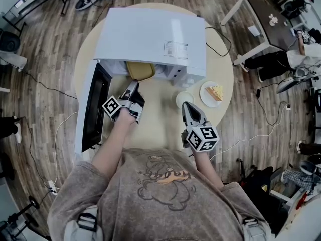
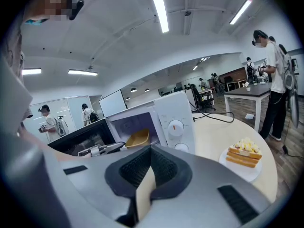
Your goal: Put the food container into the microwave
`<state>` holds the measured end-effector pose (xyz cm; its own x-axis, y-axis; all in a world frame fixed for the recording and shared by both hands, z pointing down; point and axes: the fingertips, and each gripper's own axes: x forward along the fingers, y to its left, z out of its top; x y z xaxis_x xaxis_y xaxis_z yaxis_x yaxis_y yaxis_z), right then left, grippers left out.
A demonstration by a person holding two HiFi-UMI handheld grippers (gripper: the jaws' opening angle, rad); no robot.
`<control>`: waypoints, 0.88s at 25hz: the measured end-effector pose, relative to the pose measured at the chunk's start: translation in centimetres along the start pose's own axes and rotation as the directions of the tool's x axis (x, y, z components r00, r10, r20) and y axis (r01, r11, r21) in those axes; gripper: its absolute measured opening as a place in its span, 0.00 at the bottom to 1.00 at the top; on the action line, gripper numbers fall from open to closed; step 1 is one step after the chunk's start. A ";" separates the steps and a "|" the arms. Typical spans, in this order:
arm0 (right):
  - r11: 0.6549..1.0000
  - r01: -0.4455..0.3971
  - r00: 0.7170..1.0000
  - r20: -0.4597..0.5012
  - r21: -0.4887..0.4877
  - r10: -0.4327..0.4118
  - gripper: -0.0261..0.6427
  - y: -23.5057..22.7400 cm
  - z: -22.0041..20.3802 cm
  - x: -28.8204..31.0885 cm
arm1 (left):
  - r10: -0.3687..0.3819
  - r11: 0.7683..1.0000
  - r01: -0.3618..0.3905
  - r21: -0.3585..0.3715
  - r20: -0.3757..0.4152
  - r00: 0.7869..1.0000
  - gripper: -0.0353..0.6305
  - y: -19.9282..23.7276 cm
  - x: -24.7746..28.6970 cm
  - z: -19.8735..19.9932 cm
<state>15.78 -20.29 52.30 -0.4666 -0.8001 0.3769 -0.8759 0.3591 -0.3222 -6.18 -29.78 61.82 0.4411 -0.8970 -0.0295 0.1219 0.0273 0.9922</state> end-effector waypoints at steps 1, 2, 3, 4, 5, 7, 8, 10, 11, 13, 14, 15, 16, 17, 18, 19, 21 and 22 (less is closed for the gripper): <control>1.000 0.001 1.000 -0.001 0.001 -0.001 0.04 0.0 0.0 0.0 | -0.001 1.000 0.001 0.000 0.001 1.000 0.30 -0.1 0.1 0.1; 1.000 0.002 1.000 -0.001 0.001 -0.002 0.04 0.0 0.0 0.0 | -0.002 1.000 0.002 -0.001 0.002 1.000 0.30 -0.2 0.3 0.2; 1.000 0.002 1.000 -0.001 0.002 -0.002 0.04 -0.1 0.1 0.0 | -0.003 1.000 0.003 -0.003 0.005 1.000 0.30 -0.2 0.5 0.3; 1.000 0.003 1.000 -0.001 0.002 -0.003 0.04 -0.1 0.1 0.0 | -0.003 1.000 0.003 -0.006 0.007 1.000 0.30 -0.2 0.6 0.5; 1.000 0.004 1.000 -0.001 0.003 -0.004 0.04 -0.1 0.1 0.0 | -0.003 1.000 0.003 -0.007 0.007 1.000 0.29 -0.2 0.8 0.6; 1.000 0.007 1.000 -0.002 0.004 -0.007 0.04 -0.3 0.1 0.1 | -0.003 1.000 0.003 -0.004 0.005 1.000 0.29 -0.2 1.3 0.9; 1.000 0.009 1.000 -0.003 0.005 -0.009 0.04 -0.3 0.1 0.1 | -0.003 1.000 0.003 -0.003 0.005 1.000 0.29 -0.2 1.4 1.0; 1.000 0.014 1.000 -0.006 0.007 -0.014 0.04 -0.4 0.0 0.0 | -0.007 1.000 0.007 -0.003 0.006 1.000 0.29 -0.3 1.8 1.1; 1.000 0.016 1.000 -0.008 0.009 -0.016 0.04 -0.5 -0.1 -0.1 | -0.009 1.000 0.009 -0.003 0.007 1.000 0.29 -0.4 1.9 1.2; 1.000 0.020 1.000 -0.010 0.012 -0.020 0.04 -0.6 -0.1 -0.1 | -0.011 1.000 0.011 -0.005 0.008 1.000 0.29 -0.5 2.2 1.4; 1.000 0.021 1.000 -0.010 0.014 -0.021 0.04 -0.7 -0.1 0.0 | -0.009 1.000 0.009 -0.004 0.008 1.000 0.29 -0.5 2.4 1.5; 1.000 0.022 1.000 -0.010 0.015 -0.022 0.04 -0.8 -0.1 0.0 | -0.006 1.000 0.006 -0.003 0.008 1.000 0.29 -0.4 2.5 1.6; 1.000 0.023 1.000 -0.011 0.017 -0.023 0.04 -0.8 -0.1 0.0 | -0.005 1.000 0.005 -0.001 0.008 1.000 0.29 -0.3 2.7 1.7; 1.000 0.023 1.000 -0.012 0.018 -0.023 0.04 -0.9 -0.2 0.1 | -0.004 1.000 0.004 0.000 0.008 1.000 0.29 -0.3 2.8 1.8; 1.000 0.024 1.000 -0.014 0.018 -0.023 0.04 -0.9 -0.2 0.1 | -0.006 1.000 0.006 0.001 0.008 1.000 0.29 -0.3 2.9 1.9; 1.000 0.024 1.000 -0.015 0.019 -0.024 0.04 -0.9 -0.3 0.1 | -0.007 1.000 0.007 0.004 0.007 1.000 0.29 -0.4 3.1 2.0; 0.999 0.026 1.000 -0.016 0.021 -0.026 0.04 -1.0 -0.3 0.2 | -0.009 1.000 0.009 0.010 0.005 1.000 0.29 -0.5 3.5 2.1; 0.999 0.027 0.999 -0.017 0.023 -0.027 0.04 -1.1 -0.4 0.2 | -0.009 1.000 0.009 0.013 0.003 1.000 0.29 -0.5 3.6 2.2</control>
<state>16.56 -20.68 53.04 -0.4450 -0.8010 0.4005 -0.8853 0.3261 -0.3315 -6.55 -34.02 61.45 0.4368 -0.8987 -0.0384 0.1144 0.0131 0.9934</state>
